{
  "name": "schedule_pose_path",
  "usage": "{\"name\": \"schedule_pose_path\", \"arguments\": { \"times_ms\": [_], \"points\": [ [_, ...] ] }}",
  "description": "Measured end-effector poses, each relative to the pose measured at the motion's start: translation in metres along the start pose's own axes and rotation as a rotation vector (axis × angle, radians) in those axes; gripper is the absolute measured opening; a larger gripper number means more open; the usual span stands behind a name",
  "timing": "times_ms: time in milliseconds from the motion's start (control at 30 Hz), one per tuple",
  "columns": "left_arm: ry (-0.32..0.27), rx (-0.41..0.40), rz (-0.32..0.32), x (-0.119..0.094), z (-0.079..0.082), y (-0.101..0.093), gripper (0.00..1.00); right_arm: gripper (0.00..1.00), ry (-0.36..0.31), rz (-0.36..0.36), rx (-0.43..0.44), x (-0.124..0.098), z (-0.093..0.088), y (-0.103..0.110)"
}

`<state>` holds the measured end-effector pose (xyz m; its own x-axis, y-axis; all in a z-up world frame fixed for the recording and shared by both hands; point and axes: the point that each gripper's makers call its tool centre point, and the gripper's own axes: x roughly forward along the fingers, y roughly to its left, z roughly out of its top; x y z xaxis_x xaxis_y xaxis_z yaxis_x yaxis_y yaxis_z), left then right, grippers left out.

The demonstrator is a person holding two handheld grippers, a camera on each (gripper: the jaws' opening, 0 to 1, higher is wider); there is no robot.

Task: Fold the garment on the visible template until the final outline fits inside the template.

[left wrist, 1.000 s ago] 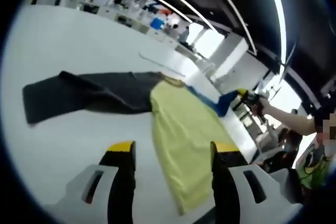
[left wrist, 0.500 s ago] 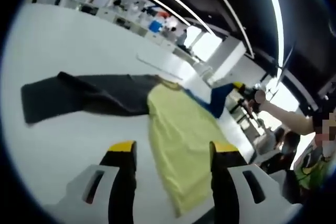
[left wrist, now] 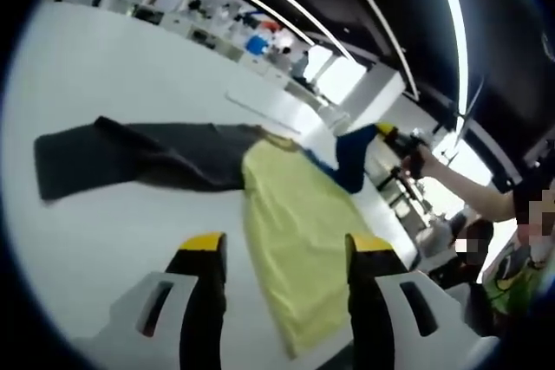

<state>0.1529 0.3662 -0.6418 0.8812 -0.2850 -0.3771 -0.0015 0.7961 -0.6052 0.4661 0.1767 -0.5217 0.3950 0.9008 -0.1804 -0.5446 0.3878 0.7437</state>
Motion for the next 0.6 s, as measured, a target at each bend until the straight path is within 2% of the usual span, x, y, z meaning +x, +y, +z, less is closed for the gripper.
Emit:
{"name": "schedule_pose_path", "arguments": {
  "times_ms": [167,600],
  "points": [
    [0.001,-0.008,0.004,0.0,0.0,0.001,0.51,0.0,0.031,0.03,0.0,0.014,-0.002,-0.002],
    [0.001,-0.01,0.007,-0.001,0.0,0.002,0.5,0.0,0.135,0.111,-0.003,0.049,-0.036,0.021]
  ]
}}
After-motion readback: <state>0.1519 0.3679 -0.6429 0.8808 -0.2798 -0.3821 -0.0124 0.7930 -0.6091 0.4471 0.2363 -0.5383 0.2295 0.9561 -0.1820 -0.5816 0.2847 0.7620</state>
